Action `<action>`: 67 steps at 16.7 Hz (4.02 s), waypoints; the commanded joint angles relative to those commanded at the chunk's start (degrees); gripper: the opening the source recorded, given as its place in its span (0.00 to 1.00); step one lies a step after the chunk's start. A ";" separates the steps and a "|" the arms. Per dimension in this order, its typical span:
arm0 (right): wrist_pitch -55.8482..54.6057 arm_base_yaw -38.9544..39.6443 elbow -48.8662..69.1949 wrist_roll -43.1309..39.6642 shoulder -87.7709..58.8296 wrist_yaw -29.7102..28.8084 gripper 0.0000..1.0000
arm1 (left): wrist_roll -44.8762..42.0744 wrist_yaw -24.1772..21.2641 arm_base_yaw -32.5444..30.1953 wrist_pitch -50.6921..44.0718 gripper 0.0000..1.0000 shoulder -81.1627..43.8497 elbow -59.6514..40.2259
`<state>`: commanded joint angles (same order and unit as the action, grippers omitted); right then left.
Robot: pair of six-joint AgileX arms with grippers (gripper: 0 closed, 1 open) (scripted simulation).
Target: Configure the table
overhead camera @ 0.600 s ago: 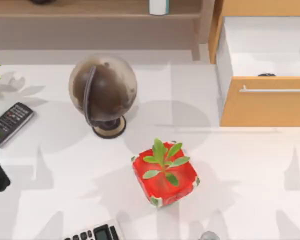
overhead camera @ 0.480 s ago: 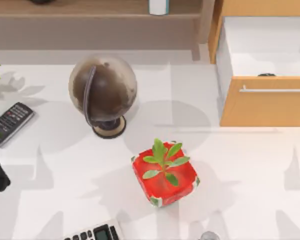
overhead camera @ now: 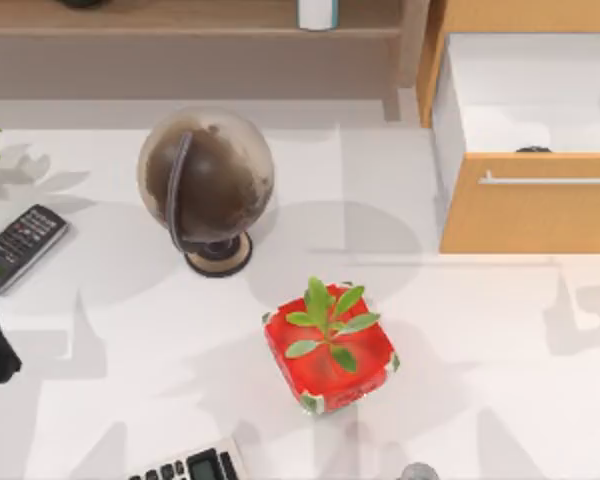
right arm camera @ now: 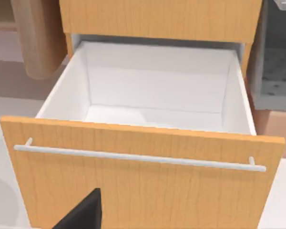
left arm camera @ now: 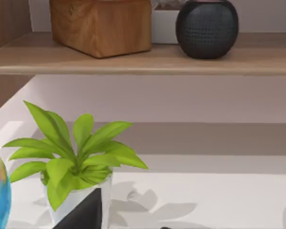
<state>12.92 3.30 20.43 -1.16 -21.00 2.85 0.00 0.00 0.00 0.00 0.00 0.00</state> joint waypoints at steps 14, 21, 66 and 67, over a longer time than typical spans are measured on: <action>42.41 4.65 78.36 0.07 -89.36 -0.28 1.00 | 0.00 0.00 0.00 0.00 1.00 0.00 0.00; 55.36 4.11 101.50 -0.17 -115.76 -2.80 1.00 | 0.00 0.00 0.00 0.00 1.00 0.00 0.00; 51.02 4.19 99.83 -0.08 -119.53 -3.10 0.00 | 0.00 0.00 0.00 0.00 1.00 0.00 0.00; 51.02 4.19 99.83 -0.08 -119.53 -3.10 0.00 | 0.00 0.00 0.00 0.00 1.00 0.00 0.00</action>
<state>63.94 7.50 120.26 -1.24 -140.53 -0.25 0.00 0.00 0.00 0.00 0.00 0.00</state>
